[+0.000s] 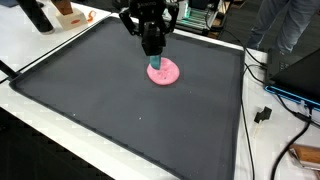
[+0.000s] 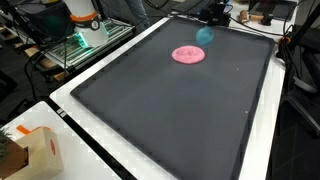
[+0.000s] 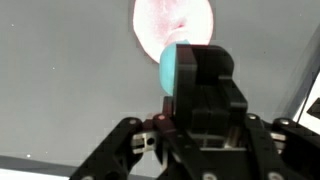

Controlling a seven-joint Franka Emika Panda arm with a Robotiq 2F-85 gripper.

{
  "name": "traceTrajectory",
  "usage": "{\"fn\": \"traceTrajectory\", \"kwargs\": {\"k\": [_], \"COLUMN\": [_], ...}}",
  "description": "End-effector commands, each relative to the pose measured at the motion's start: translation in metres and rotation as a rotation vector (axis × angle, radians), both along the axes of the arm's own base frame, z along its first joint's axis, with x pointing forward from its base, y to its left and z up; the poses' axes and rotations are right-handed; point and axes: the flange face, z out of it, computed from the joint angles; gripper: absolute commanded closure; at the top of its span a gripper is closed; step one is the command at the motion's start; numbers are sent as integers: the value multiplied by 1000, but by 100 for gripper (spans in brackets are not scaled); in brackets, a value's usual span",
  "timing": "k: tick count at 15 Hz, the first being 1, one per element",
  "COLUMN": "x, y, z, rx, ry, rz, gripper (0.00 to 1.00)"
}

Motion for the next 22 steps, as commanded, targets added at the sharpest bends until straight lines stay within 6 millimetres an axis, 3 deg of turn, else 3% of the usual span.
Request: {"fn": "traceTrajectory", "kwargs": {"k": [1,5,6,18,19,22], "x": [-22,-32,-19,-24,-24,-27], "y": [3,10,10,11,11,18], "z": [3,3,0,1,1,1], "rx": [-81,-143,-99,-118,-118,-216], "ry": [-20,-22,-4,-5,-5,-31], "rz": [-21,-5,-2,-1,-1,-55], "gripper": [75,75,50,50,75,75]}}
